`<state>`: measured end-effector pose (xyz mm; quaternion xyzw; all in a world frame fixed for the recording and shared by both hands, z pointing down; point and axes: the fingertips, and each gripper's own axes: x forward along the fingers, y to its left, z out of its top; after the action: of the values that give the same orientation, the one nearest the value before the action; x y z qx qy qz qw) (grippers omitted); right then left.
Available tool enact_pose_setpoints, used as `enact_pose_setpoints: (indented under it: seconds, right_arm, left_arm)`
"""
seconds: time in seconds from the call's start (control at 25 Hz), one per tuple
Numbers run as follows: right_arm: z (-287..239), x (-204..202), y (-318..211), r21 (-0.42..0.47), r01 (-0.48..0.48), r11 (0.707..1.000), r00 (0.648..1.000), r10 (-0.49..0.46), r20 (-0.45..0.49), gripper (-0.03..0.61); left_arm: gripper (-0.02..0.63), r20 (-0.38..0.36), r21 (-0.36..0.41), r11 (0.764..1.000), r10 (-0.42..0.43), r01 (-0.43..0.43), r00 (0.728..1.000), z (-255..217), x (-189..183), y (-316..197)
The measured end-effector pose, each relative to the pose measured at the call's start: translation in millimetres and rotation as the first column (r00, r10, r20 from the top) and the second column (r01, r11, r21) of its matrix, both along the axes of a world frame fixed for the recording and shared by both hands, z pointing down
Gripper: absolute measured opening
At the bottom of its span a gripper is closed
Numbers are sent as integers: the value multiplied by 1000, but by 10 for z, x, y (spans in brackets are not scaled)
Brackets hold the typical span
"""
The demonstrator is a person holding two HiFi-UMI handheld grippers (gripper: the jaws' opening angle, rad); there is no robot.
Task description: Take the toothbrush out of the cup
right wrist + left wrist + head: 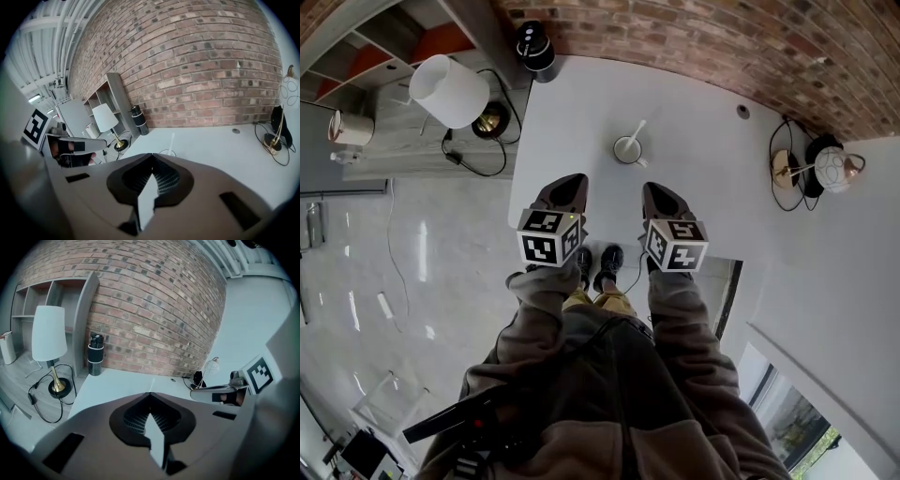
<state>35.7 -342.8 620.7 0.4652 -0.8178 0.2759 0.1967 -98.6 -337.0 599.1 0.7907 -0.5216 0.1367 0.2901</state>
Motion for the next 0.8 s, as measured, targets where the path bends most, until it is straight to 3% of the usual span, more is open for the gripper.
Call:
enact_pose_setpoints:
  seconds: [0.28, 0.8]
  right_arm:
    - [365, -141, -343, -30, 52, 998, 999, -52, 4, 2]
    - [828, -203, -768, -110, 56, 992, 998, -60, -31, 37]
  left_arm:
    - [5, -2, -71, 997, -26, 26, 1000, 383, -75, -36]
    - [5, -2, -135, 990, -39, 38, 999, 735, -195, -110]
